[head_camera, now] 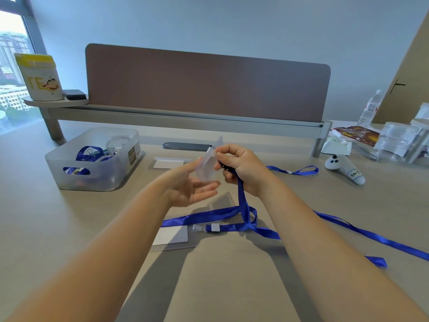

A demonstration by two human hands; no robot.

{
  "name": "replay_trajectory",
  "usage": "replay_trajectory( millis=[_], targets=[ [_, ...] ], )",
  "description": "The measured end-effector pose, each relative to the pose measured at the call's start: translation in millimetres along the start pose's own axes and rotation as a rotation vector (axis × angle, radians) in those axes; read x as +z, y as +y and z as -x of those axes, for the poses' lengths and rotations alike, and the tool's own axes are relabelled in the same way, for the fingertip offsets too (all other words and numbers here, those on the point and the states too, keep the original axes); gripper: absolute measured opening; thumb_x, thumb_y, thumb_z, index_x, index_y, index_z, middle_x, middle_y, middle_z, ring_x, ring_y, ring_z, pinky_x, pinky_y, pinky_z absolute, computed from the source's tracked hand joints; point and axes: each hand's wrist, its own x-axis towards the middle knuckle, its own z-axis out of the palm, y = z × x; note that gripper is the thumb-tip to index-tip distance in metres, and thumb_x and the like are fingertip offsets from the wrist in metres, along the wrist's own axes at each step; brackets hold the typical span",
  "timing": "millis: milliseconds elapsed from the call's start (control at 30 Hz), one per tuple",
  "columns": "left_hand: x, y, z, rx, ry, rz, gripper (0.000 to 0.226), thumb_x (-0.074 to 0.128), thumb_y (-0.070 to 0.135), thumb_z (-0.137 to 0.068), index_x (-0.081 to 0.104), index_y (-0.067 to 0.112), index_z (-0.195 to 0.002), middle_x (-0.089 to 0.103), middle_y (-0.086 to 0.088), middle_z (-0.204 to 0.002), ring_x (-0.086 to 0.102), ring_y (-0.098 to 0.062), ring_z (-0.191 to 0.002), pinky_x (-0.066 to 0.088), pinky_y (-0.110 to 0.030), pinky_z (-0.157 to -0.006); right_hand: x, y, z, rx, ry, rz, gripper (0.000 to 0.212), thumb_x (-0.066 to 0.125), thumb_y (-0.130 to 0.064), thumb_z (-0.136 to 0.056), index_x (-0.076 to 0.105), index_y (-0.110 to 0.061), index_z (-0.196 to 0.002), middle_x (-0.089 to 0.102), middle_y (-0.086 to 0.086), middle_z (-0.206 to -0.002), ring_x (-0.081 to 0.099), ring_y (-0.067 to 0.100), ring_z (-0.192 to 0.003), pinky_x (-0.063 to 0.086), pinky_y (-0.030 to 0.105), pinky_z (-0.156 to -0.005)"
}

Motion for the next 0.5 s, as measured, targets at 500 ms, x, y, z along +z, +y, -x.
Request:
replay_trajectory(
  millis=[500],
  targets=[
    [-23.6,16.9,-5.5,0.436,0.611,0.156,0.020,0.055,-0.002,-0.084,0.047,0.008,-0.068,0.052,-0.008,-0.073,0.058,-0.016,-0.065,0.053,-0.029,-0.063,-17.9,19.5,-4.3,0.119,0.434,1.085,0.016,0.048,-0.011,-0.091,0.056,-0.003,-0.102,0.057,0.011,-0.100,0.050,0.025,-0.082,0.037,0.029,-0.065]
  ],
)
